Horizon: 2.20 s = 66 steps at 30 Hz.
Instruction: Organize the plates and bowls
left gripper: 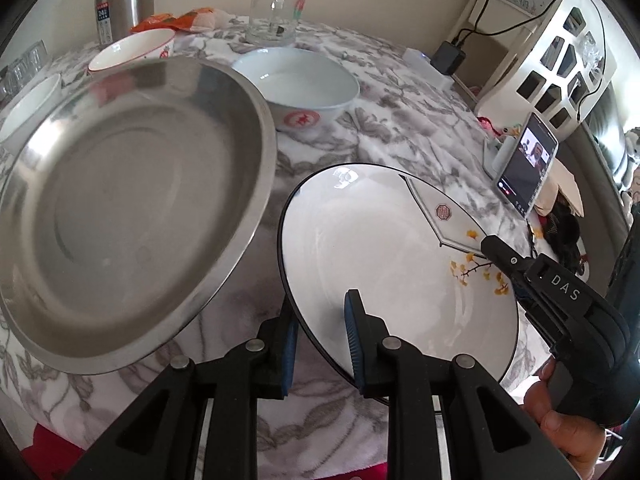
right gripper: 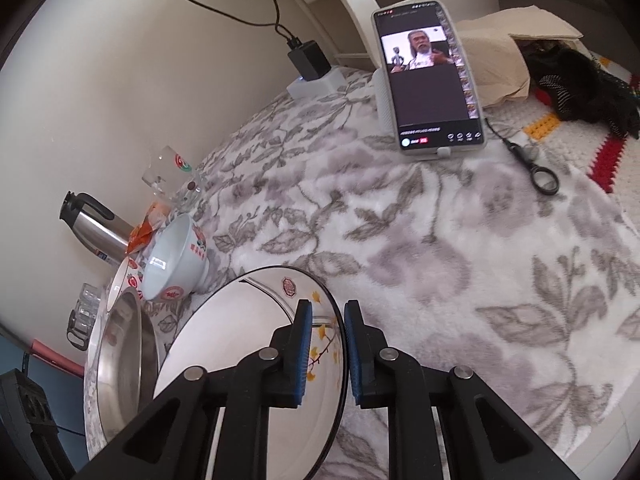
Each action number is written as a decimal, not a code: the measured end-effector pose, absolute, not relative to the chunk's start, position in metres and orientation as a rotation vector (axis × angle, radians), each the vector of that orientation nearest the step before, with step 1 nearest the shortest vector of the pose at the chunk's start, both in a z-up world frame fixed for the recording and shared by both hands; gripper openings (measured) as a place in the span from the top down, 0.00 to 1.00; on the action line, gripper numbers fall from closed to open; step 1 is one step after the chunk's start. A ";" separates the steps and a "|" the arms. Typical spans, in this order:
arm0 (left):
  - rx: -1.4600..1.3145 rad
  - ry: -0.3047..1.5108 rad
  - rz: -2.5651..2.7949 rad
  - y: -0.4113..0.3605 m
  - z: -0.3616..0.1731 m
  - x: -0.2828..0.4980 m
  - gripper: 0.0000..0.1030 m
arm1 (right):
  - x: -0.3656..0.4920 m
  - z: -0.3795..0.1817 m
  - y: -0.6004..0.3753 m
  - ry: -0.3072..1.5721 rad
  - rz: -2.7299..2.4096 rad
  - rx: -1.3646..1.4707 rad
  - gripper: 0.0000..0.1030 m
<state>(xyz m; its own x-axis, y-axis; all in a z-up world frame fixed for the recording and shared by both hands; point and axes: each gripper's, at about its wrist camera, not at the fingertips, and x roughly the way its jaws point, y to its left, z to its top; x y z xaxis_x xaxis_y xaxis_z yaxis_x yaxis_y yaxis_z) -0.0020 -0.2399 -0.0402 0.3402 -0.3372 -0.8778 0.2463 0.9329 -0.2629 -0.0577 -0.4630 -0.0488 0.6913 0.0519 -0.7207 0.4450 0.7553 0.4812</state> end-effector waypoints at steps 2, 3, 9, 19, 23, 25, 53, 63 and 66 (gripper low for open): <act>-0.085 1.158 -0.389 -0.242 -0.038 -0.004 0.76 | -0.061 -0.046 -0.464 0.782 -0.244 0.686 0.83; -0.079 1.151 -0.394 -0.243 -0.036 -0.006 0.76 | -0.063 -0.044 -0.464 0.777 -0.248 0.681 0.83; -0.064 1.130 -0.422 -0.249 -0.029 -0.012 0.76 | -0.073 -0.037 -0.469 0.748 -0.257 0.678 0.83; -0.066 1.074 -0.440 -0.246 -0.007 -0.014 0.76 | -0.077 -0.015 -0.462 0.694 -0.261 0.653 0.82; -0.100 1.063 -0.431 -0.235 0.000 -0.010 0.76 | -0.071 -0.001 -0.451 0.677 -0.254 0.615 0.82; -0.119 1.060 -0.431 -0.230 0.004 -0.008 0.76 | -0.069 0.006 -0.447 0.664 -0.246 0.610 0.82; -0.324 1.037 -0.308 -0.099 0.032 0.042 0.76 | 0.004 0.041 -0.321 0.667 -0.094 0.488 0.83; -0.371 1.056 -0.253 -0.053 0.026 0.058 0.77 | 0.027 0.029 -0.283 0.724 -0.030 0.447 0.83; -0.379 1.074 -0.236 -0.044 0.019 0.060 0.77 | 0.032 0.026 -0.274 0.739 -0.017 0.436 0.83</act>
<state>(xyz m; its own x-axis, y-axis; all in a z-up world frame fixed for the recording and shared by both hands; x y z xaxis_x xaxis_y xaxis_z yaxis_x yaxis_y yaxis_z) 0.0604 -0.0438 0.0192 0.4606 -0.3680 -0.8077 0.0047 0.9110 -0.4123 0.0318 -0.2741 0.0258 0.7431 0.1363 -0.6551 0.1667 0.9105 0.3785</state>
